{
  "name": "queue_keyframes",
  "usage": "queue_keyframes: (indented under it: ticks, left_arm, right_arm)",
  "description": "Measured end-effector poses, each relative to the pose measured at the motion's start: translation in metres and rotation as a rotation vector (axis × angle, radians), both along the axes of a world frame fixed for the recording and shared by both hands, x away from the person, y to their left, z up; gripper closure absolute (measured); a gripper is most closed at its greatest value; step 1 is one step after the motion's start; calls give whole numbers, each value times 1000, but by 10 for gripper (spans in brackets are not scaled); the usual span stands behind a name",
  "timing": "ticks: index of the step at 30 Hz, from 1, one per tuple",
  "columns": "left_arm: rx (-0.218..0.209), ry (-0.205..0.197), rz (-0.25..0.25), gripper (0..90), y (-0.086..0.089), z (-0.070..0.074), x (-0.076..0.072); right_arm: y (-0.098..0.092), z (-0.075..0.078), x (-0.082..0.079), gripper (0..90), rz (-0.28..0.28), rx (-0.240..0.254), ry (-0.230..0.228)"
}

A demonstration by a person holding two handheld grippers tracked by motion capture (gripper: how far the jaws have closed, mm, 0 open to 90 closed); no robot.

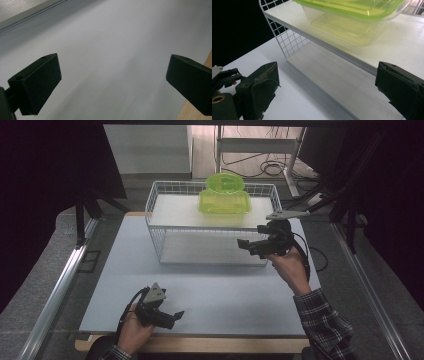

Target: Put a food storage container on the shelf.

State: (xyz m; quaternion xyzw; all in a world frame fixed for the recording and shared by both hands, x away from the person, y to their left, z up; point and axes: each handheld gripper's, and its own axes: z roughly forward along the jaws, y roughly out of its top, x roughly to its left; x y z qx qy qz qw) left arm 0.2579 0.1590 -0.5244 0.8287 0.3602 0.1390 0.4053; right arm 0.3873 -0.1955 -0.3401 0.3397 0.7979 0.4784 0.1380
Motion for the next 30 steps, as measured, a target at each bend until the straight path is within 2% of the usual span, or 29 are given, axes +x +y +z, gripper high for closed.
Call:
queue_keyframes:
  ticks: [11,30]
  left_arm:
    - [23,-13,-2,0,-1,-1,0]
    - [45,-20,-9,0,-2,-2,-1]
  right_arm:
    - [-13,-16,-12,52,-4,8,5]
    - [-23,-40,-30,42,-1,-6,15]
